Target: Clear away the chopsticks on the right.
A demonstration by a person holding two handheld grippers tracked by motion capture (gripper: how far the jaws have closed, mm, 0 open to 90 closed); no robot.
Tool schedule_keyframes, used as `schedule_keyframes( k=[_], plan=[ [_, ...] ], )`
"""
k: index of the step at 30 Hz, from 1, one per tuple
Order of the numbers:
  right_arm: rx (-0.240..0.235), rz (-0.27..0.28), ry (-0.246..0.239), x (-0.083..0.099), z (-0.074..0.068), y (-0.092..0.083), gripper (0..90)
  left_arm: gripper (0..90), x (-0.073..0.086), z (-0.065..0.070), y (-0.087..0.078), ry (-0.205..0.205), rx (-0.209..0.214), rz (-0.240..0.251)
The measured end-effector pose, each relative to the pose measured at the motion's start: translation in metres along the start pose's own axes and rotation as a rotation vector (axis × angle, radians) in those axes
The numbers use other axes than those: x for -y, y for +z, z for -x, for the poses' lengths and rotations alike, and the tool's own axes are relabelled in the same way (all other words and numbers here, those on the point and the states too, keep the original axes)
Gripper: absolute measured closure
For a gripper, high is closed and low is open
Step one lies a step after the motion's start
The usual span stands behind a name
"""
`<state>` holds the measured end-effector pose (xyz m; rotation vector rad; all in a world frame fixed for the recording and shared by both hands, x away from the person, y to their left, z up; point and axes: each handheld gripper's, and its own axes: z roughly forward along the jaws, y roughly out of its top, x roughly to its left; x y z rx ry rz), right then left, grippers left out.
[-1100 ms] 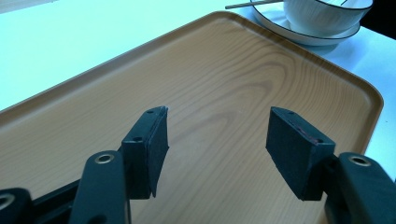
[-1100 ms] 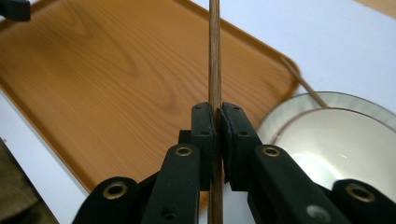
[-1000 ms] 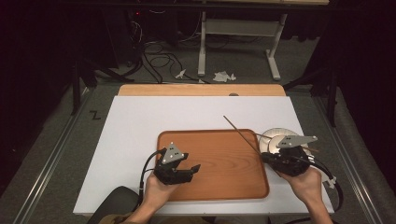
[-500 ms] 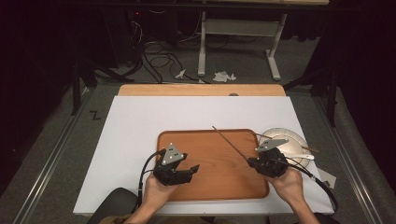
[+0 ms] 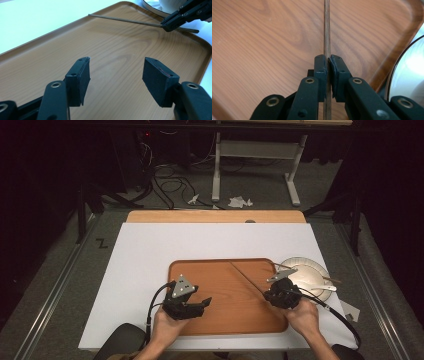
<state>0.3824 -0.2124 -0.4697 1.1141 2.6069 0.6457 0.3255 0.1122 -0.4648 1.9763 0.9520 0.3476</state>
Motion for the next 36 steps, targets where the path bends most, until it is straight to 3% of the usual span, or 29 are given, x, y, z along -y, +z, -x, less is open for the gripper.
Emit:
schedule_keyframes(
  k=[20,36],
  plan=[
    [0.029,-0.070,0.014,0.003,0.002,0.012,80.1,38.8,0.000,0.000,0.001,-0.003,0.003,-0.001],
    [0.033,-0.062,0.004,0.004,0.003,0.011,74.7,38.8,0.000,0.001,0.001,0.002,-0.002,-0.001]
  ],
)
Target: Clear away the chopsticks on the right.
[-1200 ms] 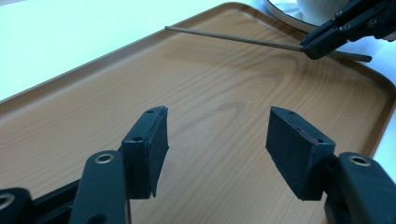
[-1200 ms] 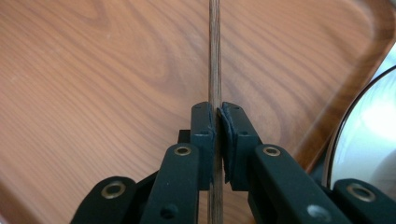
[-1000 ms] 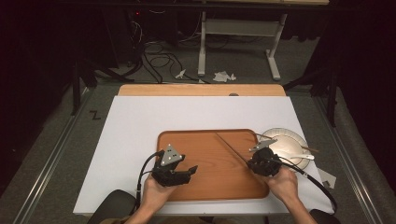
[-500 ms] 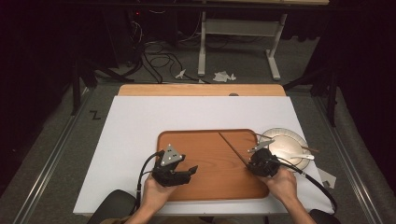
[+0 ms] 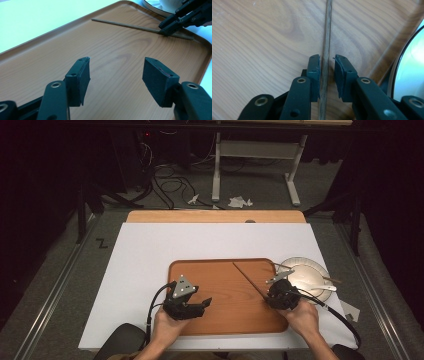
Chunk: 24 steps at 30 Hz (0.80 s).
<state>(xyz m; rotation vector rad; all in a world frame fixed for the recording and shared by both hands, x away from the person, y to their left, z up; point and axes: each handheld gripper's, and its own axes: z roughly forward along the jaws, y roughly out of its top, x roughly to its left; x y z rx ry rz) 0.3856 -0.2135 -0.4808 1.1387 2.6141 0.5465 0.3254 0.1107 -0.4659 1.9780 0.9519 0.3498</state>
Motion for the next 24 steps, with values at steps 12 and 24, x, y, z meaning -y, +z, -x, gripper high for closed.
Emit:
schedule_keyframes(
  k=[12,24],
  plan=[
    [-0.015,0.094,-0.009,0.000,-0.001,-0.021,67.9,38.8,0.000,-0.001,0.000,0.004,-0.004,-0.006],
    [-0.026,0.262,-0.026,0.011,0.016,-0.074,67.0,38.8,0.000,-0.003,-0.001,-0.004,-0.013,-0.002]
  ],
)
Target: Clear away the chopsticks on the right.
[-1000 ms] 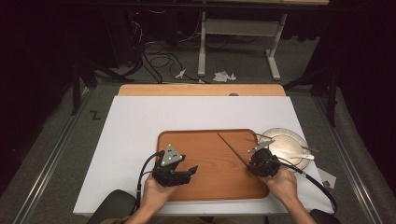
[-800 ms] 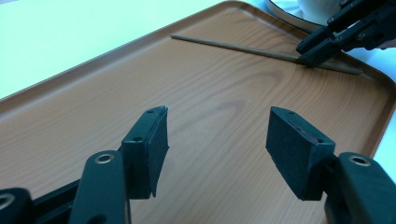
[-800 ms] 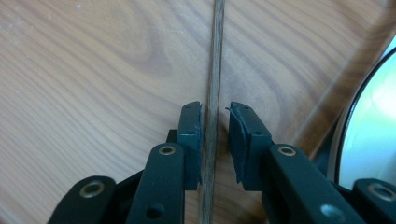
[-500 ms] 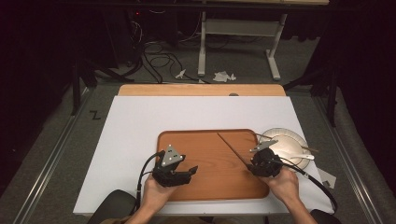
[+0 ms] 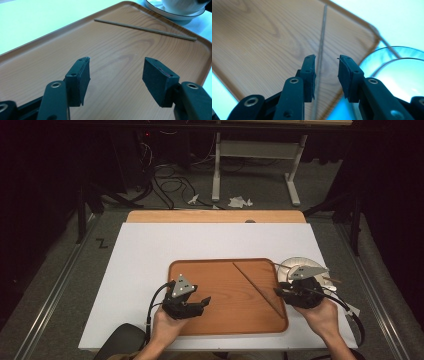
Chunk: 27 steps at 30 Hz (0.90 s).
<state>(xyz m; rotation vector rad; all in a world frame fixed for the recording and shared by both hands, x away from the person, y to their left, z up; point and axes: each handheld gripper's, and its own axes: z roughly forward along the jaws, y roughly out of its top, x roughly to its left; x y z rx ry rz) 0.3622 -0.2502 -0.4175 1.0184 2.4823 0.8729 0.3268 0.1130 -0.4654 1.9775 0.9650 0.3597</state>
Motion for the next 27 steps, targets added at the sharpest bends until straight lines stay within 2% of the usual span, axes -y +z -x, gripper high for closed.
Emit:
schedule_keyframes(
  k=[5,9,14,15,22,27],
  plan=[
    [0.026,0.044,0.001,-0.001,0.014,-0.023,67.0,38.8,0.000,-0.001,-0.001,-0.005,-0.006,0.000],
    [0.066,0.067,0.009,0.000,0.027,-0.040,67.0,38.8,0.001,-0.001,-0.001,-0.008,-0.008,0.002],
    [0.118,0.068,-0.006,0.003,0.045,-0.055,67.1,38.8,0.002,-0.002,-0.002,-0.014,-0.013,0.002],
    [0.132,0.063,0.004,0.003,0.050,-0.059,67.1,38.8,0.002,-0.002,-0.002,-0.015,-0.014,0.002],
    [0.187,0.093,0.029,0.010,0.082,-0.075,67.3,38.9,0.003,-0.003,-0.005,-0.016,-0.023,-0.003],
    [0.215,0.081,0.054,0.015,0.104,-0.075,68.2,38.8,0.006,-0.003,-0.007,-0.028,-0.034,0.001]
  ],
)
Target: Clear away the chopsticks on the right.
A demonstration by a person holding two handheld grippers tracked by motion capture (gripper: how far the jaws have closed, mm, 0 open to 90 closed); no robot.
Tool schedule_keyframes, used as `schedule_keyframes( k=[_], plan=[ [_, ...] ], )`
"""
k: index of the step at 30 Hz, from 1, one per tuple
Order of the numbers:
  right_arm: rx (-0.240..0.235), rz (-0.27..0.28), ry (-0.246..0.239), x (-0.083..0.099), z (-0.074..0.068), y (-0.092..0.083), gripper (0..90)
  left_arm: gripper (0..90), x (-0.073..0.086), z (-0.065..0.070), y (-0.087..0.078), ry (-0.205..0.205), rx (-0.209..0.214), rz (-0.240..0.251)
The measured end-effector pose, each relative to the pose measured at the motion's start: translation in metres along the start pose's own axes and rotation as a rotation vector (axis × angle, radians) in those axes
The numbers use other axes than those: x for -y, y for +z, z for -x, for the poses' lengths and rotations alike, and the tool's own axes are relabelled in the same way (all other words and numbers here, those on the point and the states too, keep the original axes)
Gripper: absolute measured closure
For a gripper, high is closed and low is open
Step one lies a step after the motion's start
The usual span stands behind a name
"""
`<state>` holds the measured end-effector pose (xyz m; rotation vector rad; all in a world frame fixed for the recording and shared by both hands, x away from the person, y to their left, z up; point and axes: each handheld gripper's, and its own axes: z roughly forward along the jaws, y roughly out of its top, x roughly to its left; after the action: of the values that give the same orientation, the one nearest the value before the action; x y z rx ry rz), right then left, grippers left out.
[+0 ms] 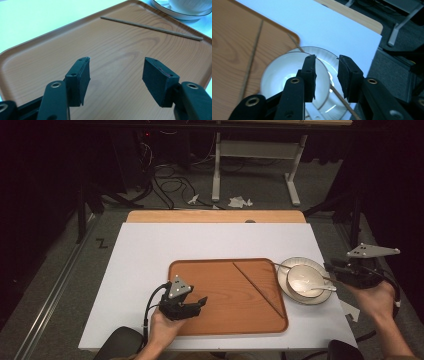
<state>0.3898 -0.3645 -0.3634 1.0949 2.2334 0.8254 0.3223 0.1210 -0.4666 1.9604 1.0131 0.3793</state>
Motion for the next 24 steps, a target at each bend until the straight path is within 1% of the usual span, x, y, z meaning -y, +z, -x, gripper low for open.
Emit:
schedule_keyframes(
  k=[3,4,5,7,9,10,11,19,23,24],
  plan=[
    [0.009,-0.018,0.005,0.003,0.010,0.008,68.5,38.8,0.002,-0.001,-0.002,-0.006,-0.009,-0.001],
    [0.011,-0.031,0.011,0.005,0.015,0.012,68.5,38.8,0.002,-0.001,-0.002,-0.006,-0.011,-0.001],
    [0.010,-0.034,0.019,0.006,0.016,0.014,68.5,38.8,0.002,-0.001,-0.003,-0.009,-0.012,0.000],
    [0.003,-0.063,0.034,0.010,0.023,0.022,69.0,38.8,0.003,-0.002,-0.004,-0.015,-0.019,-0.002],
    [0.005,-0.092,0.027,0.013,0.028,0.029,69.2,38.8,0.004,-0.003,-0.005,-0.018,-0.024,-0.002],
    [-0.007,-0.118,0.030,0.018,0.033,0.038,69.4,38.8,0.005,-0.003,-0.005,-0.023,-0.028,-0.002],
    [-0.007,-0.118,0.030,0.018,0.033,0.038,69.4,38.8,0.005,-0.003,-0.006,-0.023,-0.028,-0.003],
    [-0.050,-0.226,0.015,0.030,0.043,0.066,69.9,38.8,0.009,-0.005,-0.009,-0.044,-0.048,-0.005],
    [-0.072,-0.265,0.011,0.032,0.043,0.074,69.9,38.8,0.011,-0.006,-0.011,-0.049,-0.057,-0.004],
    [-0.076,-0.275,0.003,0.032,0.043,0.075,69.8,38.8,0.011,-0.006,-0.012,-0.049,-0.058,-0.003]
  ],
)
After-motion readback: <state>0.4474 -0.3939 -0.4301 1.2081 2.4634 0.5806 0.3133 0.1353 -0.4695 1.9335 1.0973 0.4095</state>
